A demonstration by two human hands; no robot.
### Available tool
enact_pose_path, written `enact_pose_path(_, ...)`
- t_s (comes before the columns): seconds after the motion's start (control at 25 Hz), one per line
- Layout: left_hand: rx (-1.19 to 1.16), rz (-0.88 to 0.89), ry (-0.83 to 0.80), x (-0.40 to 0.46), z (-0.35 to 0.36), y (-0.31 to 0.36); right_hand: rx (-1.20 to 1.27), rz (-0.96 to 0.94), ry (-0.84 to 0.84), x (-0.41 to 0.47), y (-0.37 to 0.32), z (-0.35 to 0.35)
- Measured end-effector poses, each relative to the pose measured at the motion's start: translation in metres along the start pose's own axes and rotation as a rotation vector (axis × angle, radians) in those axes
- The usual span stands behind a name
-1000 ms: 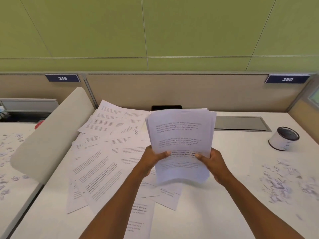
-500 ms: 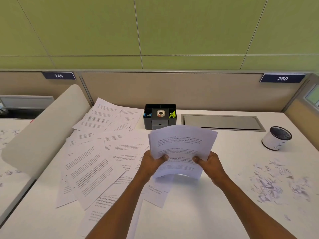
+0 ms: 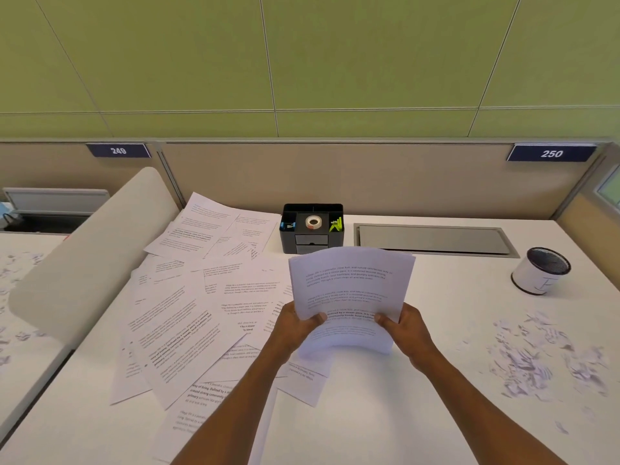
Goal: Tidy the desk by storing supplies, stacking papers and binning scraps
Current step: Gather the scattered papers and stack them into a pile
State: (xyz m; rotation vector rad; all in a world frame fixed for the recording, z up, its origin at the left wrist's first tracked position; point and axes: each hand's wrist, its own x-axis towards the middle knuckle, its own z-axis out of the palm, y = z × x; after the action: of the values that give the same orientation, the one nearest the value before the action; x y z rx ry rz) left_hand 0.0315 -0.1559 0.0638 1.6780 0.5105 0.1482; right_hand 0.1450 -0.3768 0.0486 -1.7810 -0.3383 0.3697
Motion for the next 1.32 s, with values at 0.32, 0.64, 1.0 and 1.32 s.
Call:
enact_pose_path(0.32, 0.033, -0.053, 0.032, 0.009, 0.002, 0.000, -0.026, 0.004, 0.053, 0.004, -0.001, 0.005)
enact_pose_path(0.64, 0.144, -0.036, 0.034, 0.014, -0.002, -0.001, -0.074, 0.065, 0.034, 0.004, 0.004, 0.009)
enact_pose_path(1.0, 0.296, -0.145, 0.038, 0.018, -0.031, -0.029, 0.178, 0.253, -0.015, -0.007, 0.022, 0.031)
enact_pose_path(1.32, 0.548, -0.233, 0.228, 0.041, -0.058, -0.051, 0.269, 0.367, 0.082, 0.005, 0.037, 0.019)
